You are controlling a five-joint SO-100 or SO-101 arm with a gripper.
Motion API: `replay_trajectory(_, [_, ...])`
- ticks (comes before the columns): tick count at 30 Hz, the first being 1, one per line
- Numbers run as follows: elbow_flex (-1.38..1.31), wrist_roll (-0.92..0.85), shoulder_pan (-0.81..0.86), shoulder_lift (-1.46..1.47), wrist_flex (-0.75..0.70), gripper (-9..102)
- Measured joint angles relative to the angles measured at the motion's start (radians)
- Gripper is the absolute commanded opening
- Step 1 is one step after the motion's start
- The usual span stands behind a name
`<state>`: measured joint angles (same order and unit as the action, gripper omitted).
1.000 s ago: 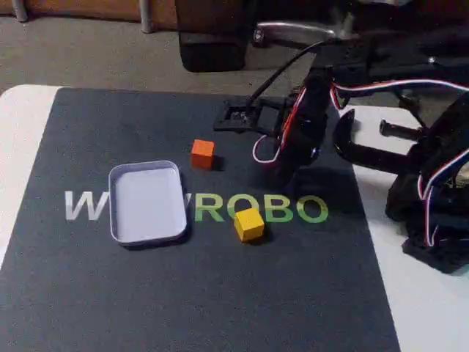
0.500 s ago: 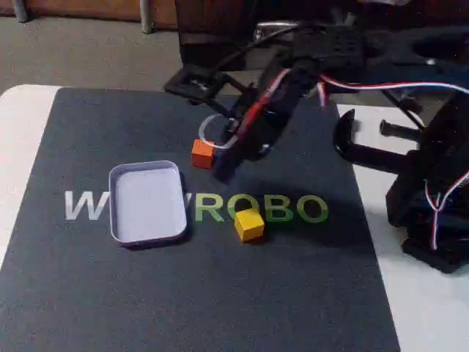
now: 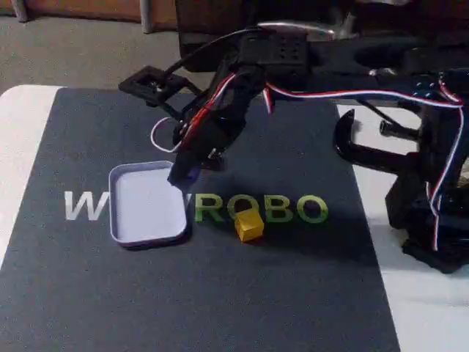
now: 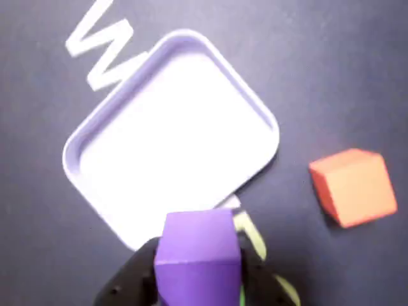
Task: Move blocks one by one until all three blocks are in the tray.
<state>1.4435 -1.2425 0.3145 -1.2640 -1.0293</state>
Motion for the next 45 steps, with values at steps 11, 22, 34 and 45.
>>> replay_trajectory(11, [-0.129,0.0,-0.043,0.144,-0.003,-8])
replay_trajectory(22, [-0.215,-0.017,-0.049,0.233,-0.003,-7])
replay_trajectory(34, [-0.23,-0.052,-0.051,0.236,-0.003,24])
replay_trajectory(45, [-0.23,-0.1,-0.031,0.236,-0.06,26])
